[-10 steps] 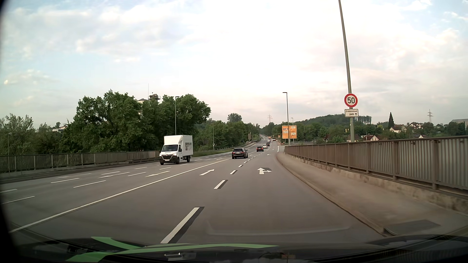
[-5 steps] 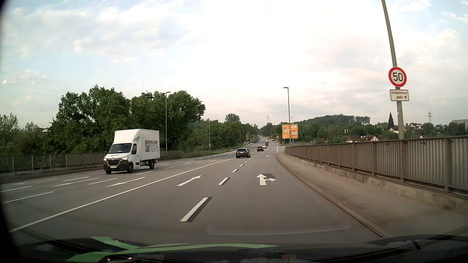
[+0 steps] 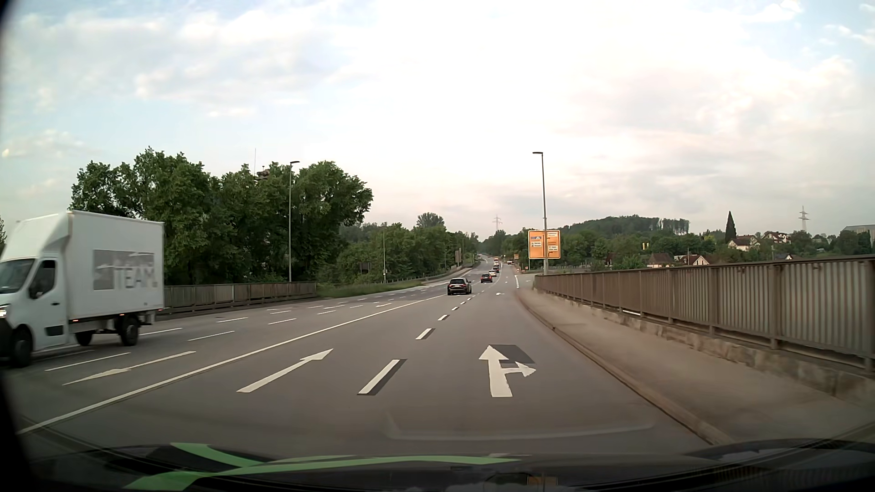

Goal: Follow the waypoints while adhering to traffic rules and regulations

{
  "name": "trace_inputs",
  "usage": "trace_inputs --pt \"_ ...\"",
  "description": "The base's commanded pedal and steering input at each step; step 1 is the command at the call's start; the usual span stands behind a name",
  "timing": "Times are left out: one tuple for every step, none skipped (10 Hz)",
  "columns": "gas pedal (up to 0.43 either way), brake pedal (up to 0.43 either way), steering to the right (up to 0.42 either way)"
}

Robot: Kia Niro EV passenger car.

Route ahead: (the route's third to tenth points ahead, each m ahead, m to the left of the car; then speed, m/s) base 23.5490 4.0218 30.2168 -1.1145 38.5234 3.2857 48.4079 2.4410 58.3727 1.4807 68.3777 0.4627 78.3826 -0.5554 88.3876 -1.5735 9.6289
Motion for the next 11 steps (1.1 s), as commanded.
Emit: trace_inputs --pt "0.098 0.0 0.006" --pt "0.098 0.0 0.006" --pt "0.098 0.0 0.006" --pt "0.098 0.0 0.007" --pt "0.098 0.0 0.007" --pt "0.098 0.0 0.007" --pt "0.098 0.0 0.007" --pt "0.098 0.0 0.007" --pt "0.098 0.0 0.007" --pt "0.098 0.0 0.006" --pt "0.087 0.0 0.006"
